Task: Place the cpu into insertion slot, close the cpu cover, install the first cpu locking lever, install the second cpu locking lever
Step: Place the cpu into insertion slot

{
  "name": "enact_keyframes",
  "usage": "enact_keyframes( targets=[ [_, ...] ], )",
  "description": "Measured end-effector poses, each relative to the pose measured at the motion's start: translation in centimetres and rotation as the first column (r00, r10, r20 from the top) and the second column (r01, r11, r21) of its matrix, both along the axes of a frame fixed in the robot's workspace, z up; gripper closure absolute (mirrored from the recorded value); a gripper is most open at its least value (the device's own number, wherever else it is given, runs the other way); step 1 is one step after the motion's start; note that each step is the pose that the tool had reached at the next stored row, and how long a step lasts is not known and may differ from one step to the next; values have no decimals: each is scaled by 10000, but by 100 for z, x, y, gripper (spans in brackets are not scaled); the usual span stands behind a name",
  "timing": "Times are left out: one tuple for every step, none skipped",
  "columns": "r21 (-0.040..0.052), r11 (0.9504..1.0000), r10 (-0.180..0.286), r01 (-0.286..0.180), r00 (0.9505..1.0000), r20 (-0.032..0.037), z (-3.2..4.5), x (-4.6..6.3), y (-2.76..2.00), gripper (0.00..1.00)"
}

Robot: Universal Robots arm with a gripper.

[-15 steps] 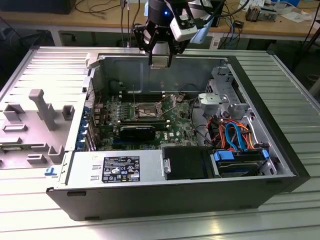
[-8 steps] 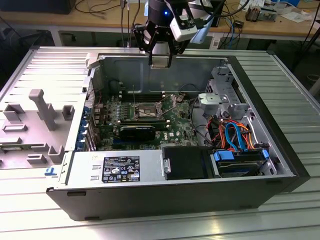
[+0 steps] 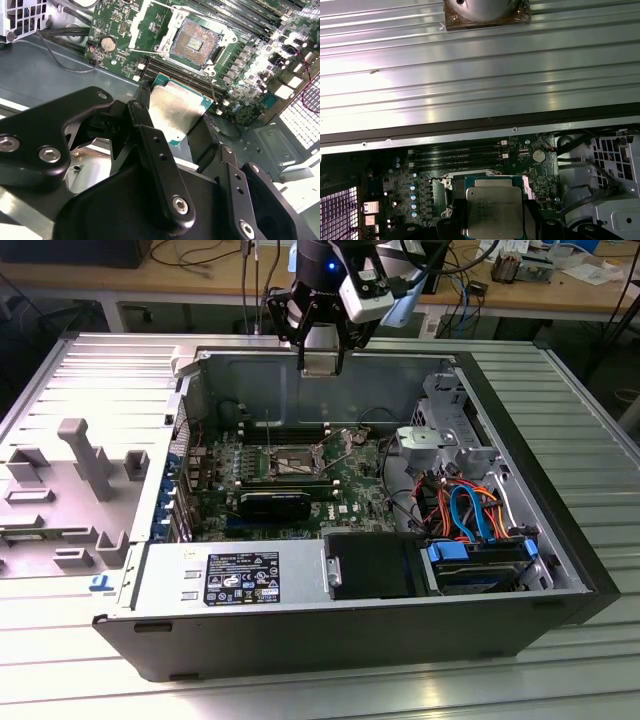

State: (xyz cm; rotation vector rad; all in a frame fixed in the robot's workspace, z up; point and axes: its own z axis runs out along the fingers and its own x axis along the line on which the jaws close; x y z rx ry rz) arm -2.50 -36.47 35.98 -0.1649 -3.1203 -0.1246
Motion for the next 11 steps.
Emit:
enact_keyframes(
  targets=[
    [0, 10000, -7, 7, 10000, 0, 0, 0, 0, 46],
    [0, 10000, -14, 14, 10000, 0, 0, 0, 0, 46],
    [0, 10000, -30, 30, 10000, 0, 0, 0, 0, 46],
    [0, 10000, -55, 55, 10000, 0, 0, 0, 0, 46],
    [0, 10000, -75, 75, 10000, 0, 0, 0, 0, 46],
    [0, 9999, -106, 106, 9999, 0, 0, 0, 0, 46],
    [0, 9999, -135, 135, 9999, 0, 0, 0, 0, 46],
    [0, 9999, -160, 160, 9999, 0, 0, 0, 0, 46],
    [0, 9998, -220, 220, 9998, 0, 0, 0, 0, 46],
    [0, 9997, -252, 252, 9997, 0, 0, 0, 0, 46],
    [0, 9996, -281, 281, 9996, 0, 0, 0, 0, 46]
  ],
)
